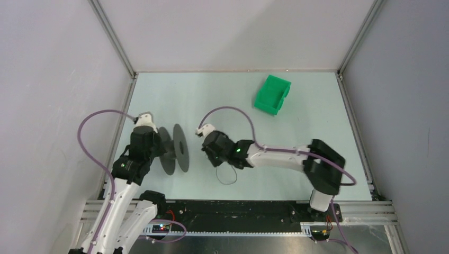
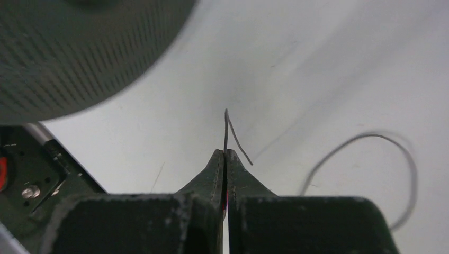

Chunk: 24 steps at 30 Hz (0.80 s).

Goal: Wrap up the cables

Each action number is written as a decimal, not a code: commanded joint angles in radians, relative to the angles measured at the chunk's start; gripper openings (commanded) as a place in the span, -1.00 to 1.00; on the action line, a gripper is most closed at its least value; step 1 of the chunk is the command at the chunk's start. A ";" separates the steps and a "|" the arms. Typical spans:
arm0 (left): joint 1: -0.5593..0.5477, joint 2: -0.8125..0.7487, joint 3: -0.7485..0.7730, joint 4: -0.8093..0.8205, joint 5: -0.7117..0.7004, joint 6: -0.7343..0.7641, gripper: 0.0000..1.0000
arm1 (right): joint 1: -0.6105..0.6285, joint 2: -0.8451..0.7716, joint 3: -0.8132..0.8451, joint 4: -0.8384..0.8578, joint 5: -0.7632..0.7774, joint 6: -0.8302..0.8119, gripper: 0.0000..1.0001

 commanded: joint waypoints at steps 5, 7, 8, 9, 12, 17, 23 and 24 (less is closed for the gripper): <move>-0.068 0.096 0.019 0.177 0.386 0.205 -0.75 | -0.166 -0.377 -0.089 0.007 -0.242 -0.141 -1.00; -0.116 0.104 0.029 0.195 0.400 0.252 -0.70 | -0.186 -0.437 -0.101 0.001 -0.267 -0.158 -1.00; -0.146 0.110 0.036 0.200 0.408 0.265 -0.68 | -0.189 -0.475 -0.104 0.001 -0.275 -0.164 -1.00; -0.159 0.112 0.040 0.210 0.414 0.290 -0.67 | -0.194 -0.492 -0.109 0.005 -0.281 -0.174 -1.00; -0.207 0.125 0.067 0.227 0.466 0.327 -0.64 | -0.210 -0.558 -0.118 0.027 -0.338 -0.199 -1.00; -0.256 0.148 0.100 0.235 0.547 0.372 -0.48 | -0.259 -0.613 -0.132 0.079 -0.449 -0.196 -1.00; -0.266 0.156 0.112 0.233 0.518 0.373 -0.20 | -0.281 -0.637 -0.151 0.148 -0.508 -0.212 -1.00; -0.266 0.151 0.113 0.233 0.512 0.373 -0.18 | -0.283 -0.638 -0.152 0.157 -0.518 -0.214 -1.00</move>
